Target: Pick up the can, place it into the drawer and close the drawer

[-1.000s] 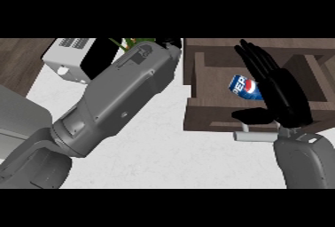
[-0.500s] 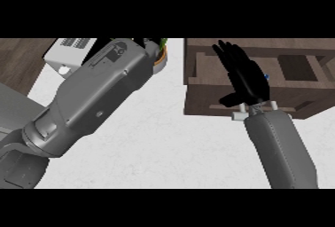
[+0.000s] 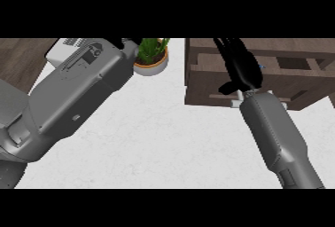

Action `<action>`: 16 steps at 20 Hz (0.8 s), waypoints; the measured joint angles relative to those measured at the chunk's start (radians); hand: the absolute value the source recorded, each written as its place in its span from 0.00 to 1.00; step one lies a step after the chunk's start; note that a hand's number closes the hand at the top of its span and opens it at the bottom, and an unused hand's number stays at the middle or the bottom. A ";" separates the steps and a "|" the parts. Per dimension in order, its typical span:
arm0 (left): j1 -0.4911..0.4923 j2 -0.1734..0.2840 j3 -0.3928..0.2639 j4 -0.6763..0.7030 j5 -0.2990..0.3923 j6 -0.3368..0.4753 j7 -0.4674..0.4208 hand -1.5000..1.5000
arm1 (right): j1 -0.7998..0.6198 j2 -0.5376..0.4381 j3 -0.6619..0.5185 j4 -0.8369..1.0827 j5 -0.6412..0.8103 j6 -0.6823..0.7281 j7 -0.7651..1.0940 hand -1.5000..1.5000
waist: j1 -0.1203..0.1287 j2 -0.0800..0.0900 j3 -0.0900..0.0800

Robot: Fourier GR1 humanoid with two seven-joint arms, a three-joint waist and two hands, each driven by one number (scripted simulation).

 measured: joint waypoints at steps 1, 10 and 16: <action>0.007 0.008 0.001 -0.013 -0.005 0.003 0.002 0.00 | -0.009 -0.002 -0.006 0.027 0.005 -0.031 -0.010 0.00 | 0.003 -0.002 -0.002; 0.051 0.065 0.010 -0.108 -0.033 0.008 0.055 0.00 | -0.151 -0.021 -0.081 0.273 0.023 -0.199 -0.025 0.00 | 0.017 0.009 0.001; 0.063 0.103 0.024 -0.153 -0.048 -0.008 0.085 0.00 | -0.242 -0.036 -0.122 0.417 0.030 -0.284 -0.016 0.00 | 0.027 0.024 0.010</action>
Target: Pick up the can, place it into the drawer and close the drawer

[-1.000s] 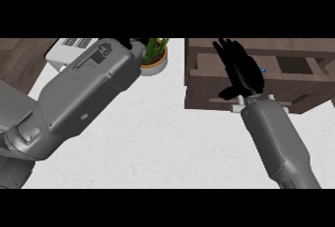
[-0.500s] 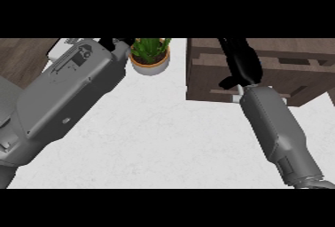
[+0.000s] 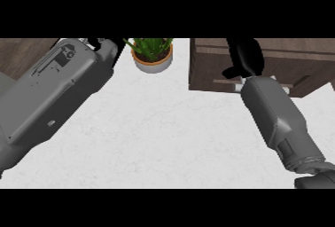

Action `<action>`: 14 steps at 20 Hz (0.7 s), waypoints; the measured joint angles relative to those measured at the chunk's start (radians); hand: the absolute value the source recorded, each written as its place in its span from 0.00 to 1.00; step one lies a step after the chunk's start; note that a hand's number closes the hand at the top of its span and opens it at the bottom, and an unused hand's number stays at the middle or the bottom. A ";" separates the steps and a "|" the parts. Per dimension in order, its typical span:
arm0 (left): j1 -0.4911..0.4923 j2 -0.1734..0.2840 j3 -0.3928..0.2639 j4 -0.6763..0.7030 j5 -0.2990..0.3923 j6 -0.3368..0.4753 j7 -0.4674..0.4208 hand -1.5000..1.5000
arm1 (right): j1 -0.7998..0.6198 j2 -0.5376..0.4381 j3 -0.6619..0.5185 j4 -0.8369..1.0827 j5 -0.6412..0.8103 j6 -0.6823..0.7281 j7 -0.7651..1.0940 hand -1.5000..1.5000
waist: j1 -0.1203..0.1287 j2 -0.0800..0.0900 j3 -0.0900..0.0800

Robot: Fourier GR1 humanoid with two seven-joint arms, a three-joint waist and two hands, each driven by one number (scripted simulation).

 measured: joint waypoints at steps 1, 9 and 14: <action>0.004 0.000 -0.004 -0.014 -0.006 0.007 0.004 0.00 | -0.013 -0.007 -0.008 0.018 -0.002 -0.009 -0.002 0.00 | 0.003 0.001 0.001; 0.028 0.027 0.006 -0.077 -0.020 0.006 0.031 0.00 | -0.105 -0.043 -0.029 0.137 0.015 -0.021 0.026 0.00 | 0.020 0.015 0.007; 0.038 0.038 0.001 -0.107 -0.031 0.012 0.052 0.00 | -0.149 -0.069 -0.039 0.191 0.017 0.016 0.021 0.00 | 0.028 0.026 0.013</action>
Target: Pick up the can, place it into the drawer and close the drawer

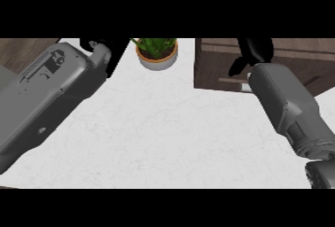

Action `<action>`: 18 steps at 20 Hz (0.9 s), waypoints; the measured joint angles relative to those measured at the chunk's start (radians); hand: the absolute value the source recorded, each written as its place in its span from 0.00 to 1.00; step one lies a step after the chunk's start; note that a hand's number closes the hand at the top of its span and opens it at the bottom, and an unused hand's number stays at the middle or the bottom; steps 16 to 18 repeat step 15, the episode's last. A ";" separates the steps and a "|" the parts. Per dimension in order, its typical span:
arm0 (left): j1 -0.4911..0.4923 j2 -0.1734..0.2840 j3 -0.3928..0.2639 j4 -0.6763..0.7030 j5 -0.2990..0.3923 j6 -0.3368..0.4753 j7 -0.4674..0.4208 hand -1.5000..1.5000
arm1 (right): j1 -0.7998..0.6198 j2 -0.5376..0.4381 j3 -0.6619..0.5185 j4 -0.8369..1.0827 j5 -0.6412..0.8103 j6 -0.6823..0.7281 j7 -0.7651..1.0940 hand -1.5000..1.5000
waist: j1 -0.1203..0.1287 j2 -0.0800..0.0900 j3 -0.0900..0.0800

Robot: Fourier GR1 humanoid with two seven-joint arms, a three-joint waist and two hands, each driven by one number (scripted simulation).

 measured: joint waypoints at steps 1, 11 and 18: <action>0.005 0.006 0.002 -0.004 0.001 -0.006 0.004 0.00 | -0.007 -0.001 -0.003 0.009 -0.003 0.013 -0.011 0.00 | 0.000 0.001 0.001; 0.034 0.017 -0.001 -0.057 -0.009 0.003 0.020 0.00 | -0.035 0.003 -0.223 0.028 -0.237 0.168 -0.239 0.00 | -0.009 -0.002 0.002; 0.049 0.026 0.000 -0.077 -0.015 0.007 0.024 0.00 | -0.038 0.006 -0.314 0.025 -0.332 0.220 -0.305 0.00 | -0.011 -0.005 0.000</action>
